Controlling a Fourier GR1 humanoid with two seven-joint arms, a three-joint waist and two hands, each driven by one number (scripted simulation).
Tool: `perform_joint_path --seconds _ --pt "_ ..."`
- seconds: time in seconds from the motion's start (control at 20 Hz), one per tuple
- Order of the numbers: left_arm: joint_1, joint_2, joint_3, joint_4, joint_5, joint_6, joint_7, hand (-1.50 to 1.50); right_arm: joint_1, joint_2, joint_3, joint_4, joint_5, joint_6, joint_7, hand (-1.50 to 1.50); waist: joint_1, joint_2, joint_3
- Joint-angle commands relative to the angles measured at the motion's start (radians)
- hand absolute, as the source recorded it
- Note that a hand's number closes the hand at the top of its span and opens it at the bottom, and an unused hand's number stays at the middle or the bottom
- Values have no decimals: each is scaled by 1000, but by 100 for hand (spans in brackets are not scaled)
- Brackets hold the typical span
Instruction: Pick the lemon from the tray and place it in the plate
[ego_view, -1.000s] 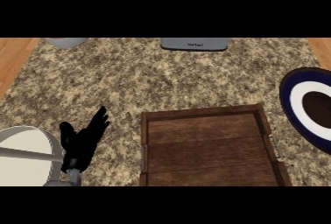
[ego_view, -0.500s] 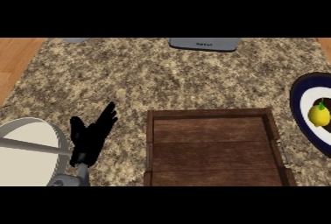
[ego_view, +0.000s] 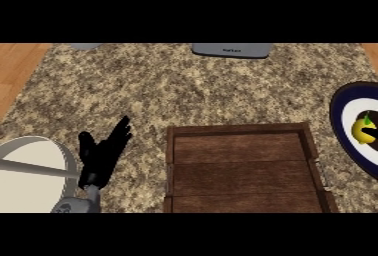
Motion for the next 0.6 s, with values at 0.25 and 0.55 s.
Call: perform_joint_path --seconds 0.25,0.55 --pt "8 0 18 12 5 3 -6 0 -74 -67 -134 228 -112 251 -50 -150 -19 2 1" --pt "29 -1 21 13 3 1 -27 0 -1 -129 -131 240 -123 515 -49 -150 -46 -5 2"
